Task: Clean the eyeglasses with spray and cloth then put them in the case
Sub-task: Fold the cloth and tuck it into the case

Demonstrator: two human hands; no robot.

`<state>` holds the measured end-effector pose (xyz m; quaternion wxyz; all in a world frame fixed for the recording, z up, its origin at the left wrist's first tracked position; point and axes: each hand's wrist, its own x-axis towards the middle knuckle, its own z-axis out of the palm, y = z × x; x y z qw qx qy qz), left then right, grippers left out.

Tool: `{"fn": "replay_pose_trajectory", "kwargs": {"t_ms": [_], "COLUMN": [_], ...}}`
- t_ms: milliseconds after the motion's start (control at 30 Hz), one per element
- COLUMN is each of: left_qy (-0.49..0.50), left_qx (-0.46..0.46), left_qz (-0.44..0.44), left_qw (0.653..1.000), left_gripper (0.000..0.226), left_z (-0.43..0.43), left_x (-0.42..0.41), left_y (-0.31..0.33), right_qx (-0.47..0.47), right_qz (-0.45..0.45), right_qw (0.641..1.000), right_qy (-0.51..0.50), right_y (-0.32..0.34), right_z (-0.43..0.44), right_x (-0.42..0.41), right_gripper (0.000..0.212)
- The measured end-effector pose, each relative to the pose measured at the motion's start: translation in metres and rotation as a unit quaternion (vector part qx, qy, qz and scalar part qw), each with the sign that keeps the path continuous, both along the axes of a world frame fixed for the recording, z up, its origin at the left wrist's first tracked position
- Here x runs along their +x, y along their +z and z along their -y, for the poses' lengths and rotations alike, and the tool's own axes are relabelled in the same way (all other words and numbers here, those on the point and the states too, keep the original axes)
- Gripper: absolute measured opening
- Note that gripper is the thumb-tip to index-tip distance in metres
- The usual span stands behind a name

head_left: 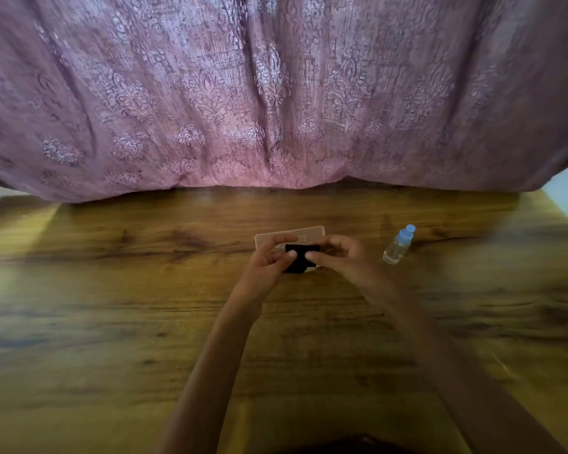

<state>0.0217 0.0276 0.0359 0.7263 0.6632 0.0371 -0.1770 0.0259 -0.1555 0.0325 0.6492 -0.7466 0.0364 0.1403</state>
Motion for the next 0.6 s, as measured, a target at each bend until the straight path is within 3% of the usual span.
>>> {"fn": "replay_pose_trajectory", "kwargs": {"t_ms": [433,600], "left_qy": [0.046,0.185], "left_qx": [0.158,0.237], "left_qz": [0.075,0.101], "left_qw": [0.984,0.949], "left_gripper": [0.004,0.032], "left_z": [0.007,0.003], "left_x": [0.007,0.018], "left_y": [-0.008,-0.016], "right_qx": [0.028,0.039], "right_qz": [0.008,-0.007], "right_qw": [0.998,0.994], "right_qy": [-0.056,-0.097], "right_y": [0.001,-0.005], "right_z": [-0.003,0.003], "right_x": [0.0,0.004], "right_gripper": [0.02,0.019]}}
